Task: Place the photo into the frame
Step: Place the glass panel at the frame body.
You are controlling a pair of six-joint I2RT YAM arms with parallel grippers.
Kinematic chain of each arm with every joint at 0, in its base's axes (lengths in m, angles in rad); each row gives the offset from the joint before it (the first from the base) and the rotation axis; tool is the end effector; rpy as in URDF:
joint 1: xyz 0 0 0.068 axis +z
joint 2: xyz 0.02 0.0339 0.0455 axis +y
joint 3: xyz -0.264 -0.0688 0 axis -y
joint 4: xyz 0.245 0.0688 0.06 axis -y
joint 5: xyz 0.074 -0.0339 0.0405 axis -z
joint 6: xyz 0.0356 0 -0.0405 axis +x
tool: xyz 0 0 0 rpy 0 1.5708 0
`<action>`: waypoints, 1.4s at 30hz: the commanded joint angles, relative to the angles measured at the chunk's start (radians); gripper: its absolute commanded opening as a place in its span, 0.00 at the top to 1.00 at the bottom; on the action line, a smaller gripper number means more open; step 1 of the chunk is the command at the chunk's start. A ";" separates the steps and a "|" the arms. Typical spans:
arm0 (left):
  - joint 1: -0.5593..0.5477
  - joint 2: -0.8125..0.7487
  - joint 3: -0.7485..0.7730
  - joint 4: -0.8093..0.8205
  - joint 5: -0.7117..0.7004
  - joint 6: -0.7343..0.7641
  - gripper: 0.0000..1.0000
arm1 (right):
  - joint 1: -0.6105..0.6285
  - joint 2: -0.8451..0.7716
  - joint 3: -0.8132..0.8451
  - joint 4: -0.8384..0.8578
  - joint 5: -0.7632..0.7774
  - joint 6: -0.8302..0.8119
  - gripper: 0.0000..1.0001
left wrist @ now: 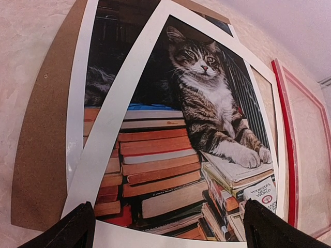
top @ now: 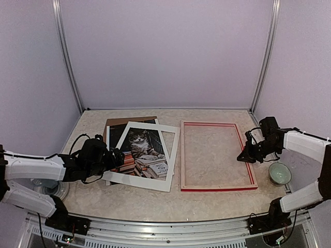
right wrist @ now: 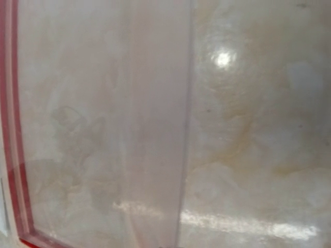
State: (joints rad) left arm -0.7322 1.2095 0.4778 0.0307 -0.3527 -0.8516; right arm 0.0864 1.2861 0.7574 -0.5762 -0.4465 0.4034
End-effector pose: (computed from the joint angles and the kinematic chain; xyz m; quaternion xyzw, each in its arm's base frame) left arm 0.1801 -0.1454 0.1721 -0.1271 0.8868 -0.1834 0.4046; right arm 0.2331 0.0356 0.2003 0.0993 0.9450 0.2636 0.1662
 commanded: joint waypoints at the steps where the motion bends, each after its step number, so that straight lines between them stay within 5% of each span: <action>1: -0.011 0.017 0.020 0.024 -0.002 0.002 0.01 | -0.012 0.002 0.040 -0.039 0.083 -0.023 1.00; 42: -0.021 -0.007 0.011 0.016 -0.017 0.006 0.01 | -0.014 -0.025 0.085 -0.133 0.143 -0.048 1.00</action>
State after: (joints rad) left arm -0.7437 1.2228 0.4778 0.0437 -0.3527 -0.8520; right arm 0.0837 1.2835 0.8204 -0.6880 -0.3271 0.3782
